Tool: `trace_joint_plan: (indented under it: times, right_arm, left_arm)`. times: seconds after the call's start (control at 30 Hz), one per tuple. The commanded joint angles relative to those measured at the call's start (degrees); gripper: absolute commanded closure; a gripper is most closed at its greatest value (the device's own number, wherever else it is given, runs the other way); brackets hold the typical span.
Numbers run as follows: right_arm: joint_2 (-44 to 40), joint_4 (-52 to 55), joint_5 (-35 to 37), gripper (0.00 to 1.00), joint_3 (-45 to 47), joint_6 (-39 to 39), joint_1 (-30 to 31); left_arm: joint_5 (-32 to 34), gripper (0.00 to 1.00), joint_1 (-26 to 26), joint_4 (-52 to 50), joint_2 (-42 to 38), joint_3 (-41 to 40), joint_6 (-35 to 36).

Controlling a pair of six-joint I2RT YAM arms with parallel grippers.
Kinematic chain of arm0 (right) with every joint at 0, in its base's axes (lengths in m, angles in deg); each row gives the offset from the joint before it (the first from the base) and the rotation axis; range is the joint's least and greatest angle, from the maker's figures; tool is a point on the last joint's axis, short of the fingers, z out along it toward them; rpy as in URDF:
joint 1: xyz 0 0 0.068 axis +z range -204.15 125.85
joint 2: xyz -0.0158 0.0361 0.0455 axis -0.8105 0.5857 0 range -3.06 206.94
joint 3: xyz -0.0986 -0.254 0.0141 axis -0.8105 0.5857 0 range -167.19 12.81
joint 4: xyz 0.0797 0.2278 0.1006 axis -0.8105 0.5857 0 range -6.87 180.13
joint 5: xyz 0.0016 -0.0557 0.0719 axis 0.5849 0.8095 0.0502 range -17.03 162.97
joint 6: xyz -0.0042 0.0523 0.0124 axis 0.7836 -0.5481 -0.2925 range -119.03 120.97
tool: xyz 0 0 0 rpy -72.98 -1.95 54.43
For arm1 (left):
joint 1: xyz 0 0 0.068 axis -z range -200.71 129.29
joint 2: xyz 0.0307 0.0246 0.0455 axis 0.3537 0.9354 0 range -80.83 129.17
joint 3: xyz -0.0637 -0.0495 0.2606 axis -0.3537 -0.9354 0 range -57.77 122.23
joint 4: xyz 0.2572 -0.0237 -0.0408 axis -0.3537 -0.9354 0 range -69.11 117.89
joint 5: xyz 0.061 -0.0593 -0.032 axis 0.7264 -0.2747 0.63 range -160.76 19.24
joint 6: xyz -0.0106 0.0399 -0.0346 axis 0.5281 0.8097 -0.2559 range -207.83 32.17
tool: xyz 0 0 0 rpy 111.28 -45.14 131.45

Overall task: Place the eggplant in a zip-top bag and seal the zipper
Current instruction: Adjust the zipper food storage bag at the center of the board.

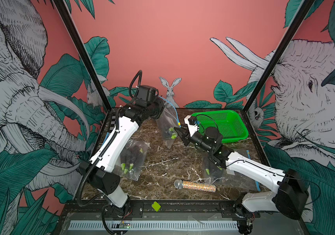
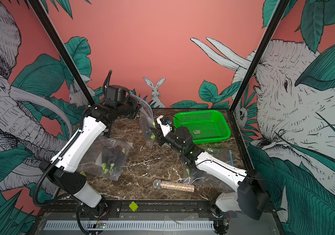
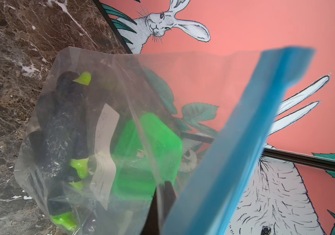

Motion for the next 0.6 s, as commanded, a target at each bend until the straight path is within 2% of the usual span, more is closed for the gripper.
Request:
trace_joint_plan:
  times: [0.0, 0.2, 0.27, 0.33, 0.47, 0.57]
  right_arm:
    - [-0.9, -4.0, 1.4, 0.86, 0.7, 0.6, 0.1]
    - [-2.9, -1.6, 0.9, 1.00, 0.2, 1.6, -0.3]
    - [-4.2, 1.7, -1.0, 1.00, -1.0, 2.2, -1.1]
    - [-5.7, 5.7, -3.3, 1.00, -2.4, 2.5, -2.3]
    - [-5.7, 22.0, -13.9, 1.00, -10.5, 3.5, -6.3]
    - [-5.4, 32.2, -19.1, 1.00, -15.5, 4.8, -8.0]
  left_arm:
    - [-0.4, 1.00, 0.1, 2.0, -2.4, -1.0, -1.0]
    - [-0.4, 1.00, 0.1, 4.6, -3.2, -2.5, 0.6]
    - [-0.9, 0.99, -0.1, 4.7, -3.0, -1.3, 3.7]
    - [-1.1, 0.84, -0.4, 2.4, -2.6, 1.9, 9.0]
    - [-1.2, 0.42, -1.0, -1.9, -2.9, 7.1, 19.0]
    - [-2.8, 0.25, -1.5, -3.8, -2.8, 11.2, 26.6]
